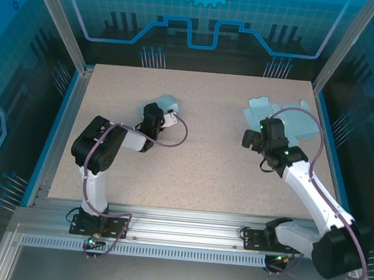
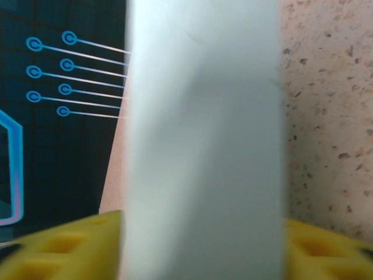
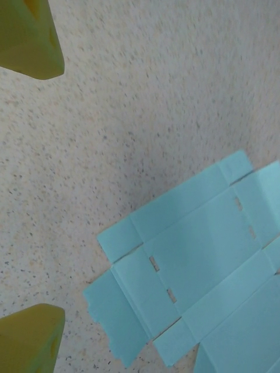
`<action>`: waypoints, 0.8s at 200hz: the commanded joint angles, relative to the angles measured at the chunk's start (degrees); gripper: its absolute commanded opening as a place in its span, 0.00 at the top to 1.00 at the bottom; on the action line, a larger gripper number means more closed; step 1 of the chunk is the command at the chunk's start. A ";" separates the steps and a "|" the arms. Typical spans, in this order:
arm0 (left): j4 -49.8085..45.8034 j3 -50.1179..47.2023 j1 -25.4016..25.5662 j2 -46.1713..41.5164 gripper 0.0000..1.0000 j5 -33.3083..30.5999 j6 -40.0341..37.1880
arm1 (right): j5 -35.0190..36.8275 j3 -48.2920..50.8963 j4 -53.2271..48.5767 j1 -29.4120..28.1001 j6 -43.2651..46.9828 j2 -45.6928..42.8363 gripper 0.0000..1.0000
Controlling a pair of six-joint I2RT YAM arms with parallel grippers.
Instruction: Fold the paper box
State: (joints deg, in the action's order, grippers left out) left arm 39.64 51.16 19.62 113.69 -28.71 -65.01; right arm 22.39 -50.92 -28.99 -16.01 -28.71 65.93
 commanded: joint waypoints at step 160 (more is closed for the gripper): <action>-20.66 -8.02 8.06 -31.00 0.01 1.36 29.85 | -25.16 0.20 9.54 34.41 -3.10 23.41 0.03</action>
State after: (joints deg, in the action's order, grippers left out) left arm 26.24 44.45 26.63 88.40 -25.93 -49.06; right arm 0.25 -51.59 -21.41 16.62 -31.11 88.53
